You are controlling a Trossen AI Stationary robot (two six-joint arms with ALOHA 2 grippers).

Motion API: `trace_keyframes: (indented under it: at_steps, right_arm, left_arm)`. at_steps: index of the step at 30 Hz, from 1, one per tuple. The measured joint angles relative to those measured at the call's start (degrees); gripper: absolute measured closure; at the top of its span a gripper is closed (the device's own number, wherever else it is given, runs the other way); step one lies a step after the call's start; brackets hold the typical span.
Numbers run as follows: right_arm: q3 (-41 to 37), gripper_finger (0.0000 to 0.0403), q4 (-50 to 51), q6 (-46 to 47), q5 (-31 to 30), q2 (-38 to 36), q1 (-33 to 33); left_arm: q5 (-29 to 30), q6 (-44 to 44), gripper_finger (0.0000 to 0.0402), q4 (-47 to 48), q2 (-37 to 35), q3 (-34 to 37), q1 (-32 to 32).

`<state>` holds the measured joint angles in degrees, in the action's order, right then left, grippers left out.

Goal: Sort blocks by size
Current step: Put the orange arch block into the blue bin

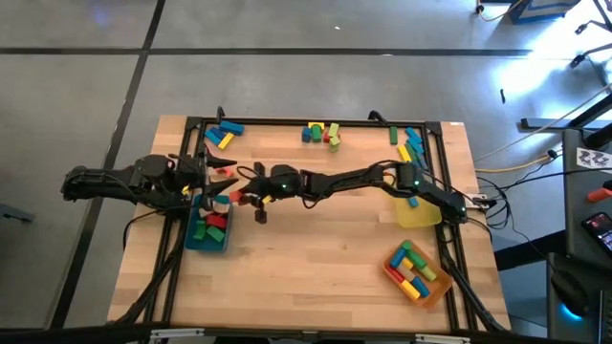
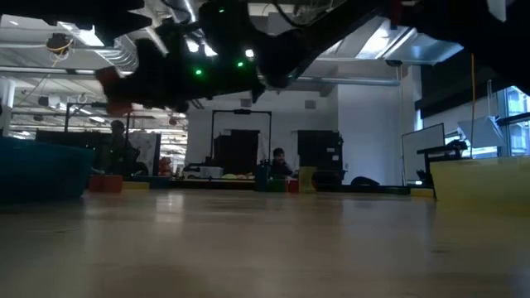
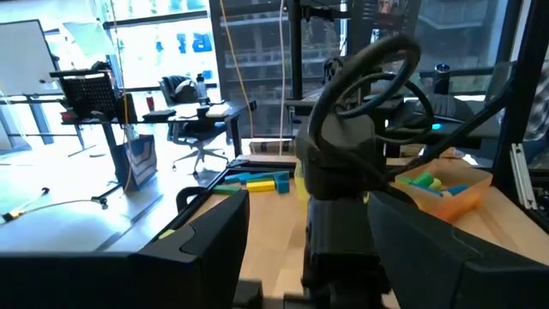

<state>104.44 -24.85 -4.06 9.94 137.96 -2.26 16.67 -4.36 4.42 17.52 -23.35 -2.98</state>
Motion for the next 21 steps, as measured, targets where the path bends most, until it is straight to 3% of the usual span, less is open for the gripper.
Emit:
trace_keyframes:
  at_steps: [11, 21]
  right_arm:
    - [16.6, 0.0336, -0.2, 3.0, 1.1, 12.0, 0.2]
    - [24.8, 0.0336, -5.2, 2.4, -0.2, 19.7, 1.2]
  left_arm:
    - [0.0, 0.0, 0.0178, -0.1, 0.1, 0.0, 0.0]
    - [0.0, -0.1, 0.0178, -0.1, 0.1, 0.0, 0.0]
